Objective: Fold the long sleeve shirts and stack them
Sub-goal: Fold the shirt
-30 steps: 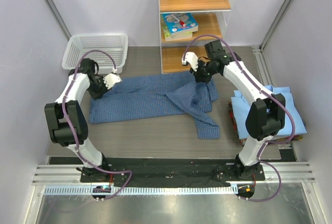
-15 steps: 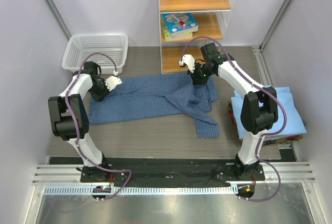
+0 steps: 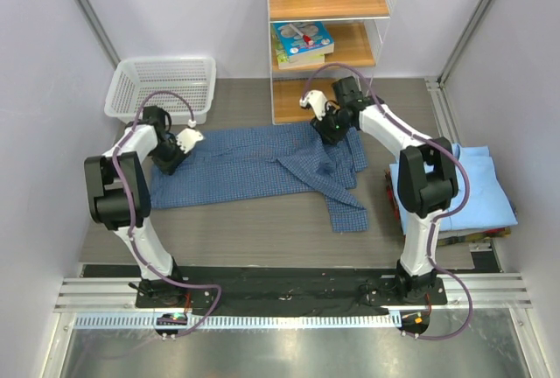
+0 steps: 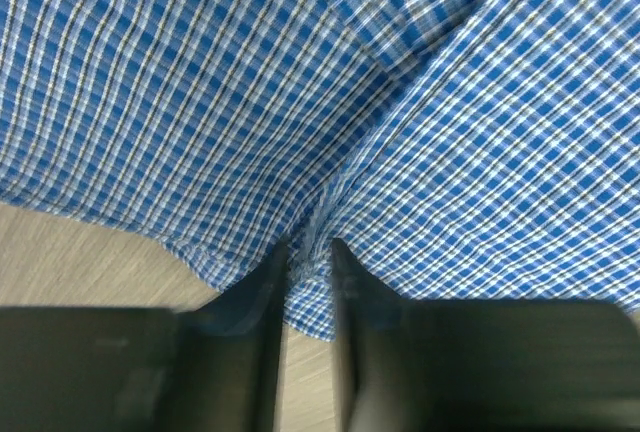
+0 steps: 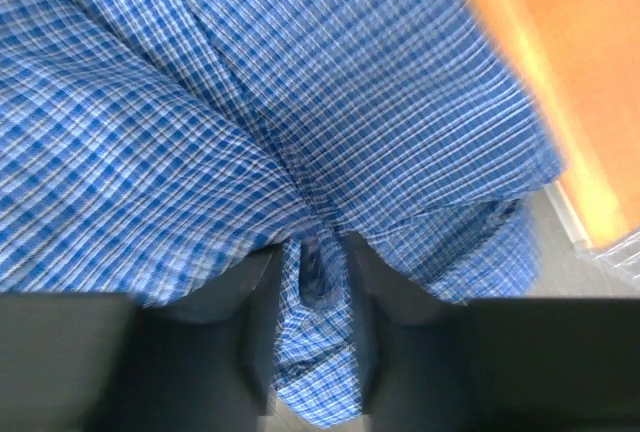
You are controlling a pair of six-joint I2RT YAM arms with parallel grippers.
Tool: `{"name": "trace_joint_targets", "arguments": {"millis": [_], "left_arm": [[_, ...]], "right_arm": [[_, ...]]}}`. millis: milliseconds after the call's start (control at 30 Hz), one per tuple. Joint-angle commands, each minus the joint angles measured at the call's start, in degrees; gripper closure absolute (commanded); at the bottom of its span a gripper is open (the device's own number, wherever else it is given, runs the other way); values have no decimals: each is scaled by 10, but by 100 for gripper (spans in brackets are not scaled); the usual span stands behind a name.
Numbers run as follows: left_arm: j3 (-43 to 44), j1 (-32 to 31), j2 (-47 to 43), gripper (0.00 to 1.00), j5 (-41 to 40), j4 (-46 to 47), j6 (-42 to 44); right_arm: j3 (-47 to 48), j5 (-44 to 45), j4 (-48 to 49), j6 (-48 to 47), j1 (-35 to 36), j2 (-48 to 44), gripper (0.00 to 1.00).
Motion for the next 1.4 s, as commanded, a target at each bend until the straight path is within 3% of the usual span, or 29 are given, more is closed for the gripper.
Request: {"name": "trace_joint_targets", "arguments": {"millis": [0, 100, 267, 400, 533, 767, 967, 1133, 1367], "left_arm": [[21, 22, -32, 63, 42, -3, -66], [7, 20, -103, 54, 107, -33, -85], [-58, -43, -175, 50, 115, -41, -101], [-99, -104, -145, 51, 94, 2, -137], [-93, -112, -88, 53, 79, 18, -160], [-142, -111, -63, 59, 41, 13, -104], [-175, -88, -88, 62, 35, -26, -30], [-145, -54, -113, 61, 77, -96, 5], [-97, -52, -132, 54, 126, -132, -1]], "right_arm": [[41, 16, -59, 47, -5, 21, 44], [49, -41, -101, 74, -35, -2, 27], [40, -98, -142, 108, -63, -14, 33], [23, -101, -138, 112, -63, 19, 42], [20, -80, -110, 123, -62, 65, 48], [-53, -58, -94, 133, -61, 56, 56], [-148, -74, -104, 151, -60, 10, 57], [-183, -95, -116, 148, -61, -67, 55], [-135, -100, -113, 117, -60, -100, 38]]}}
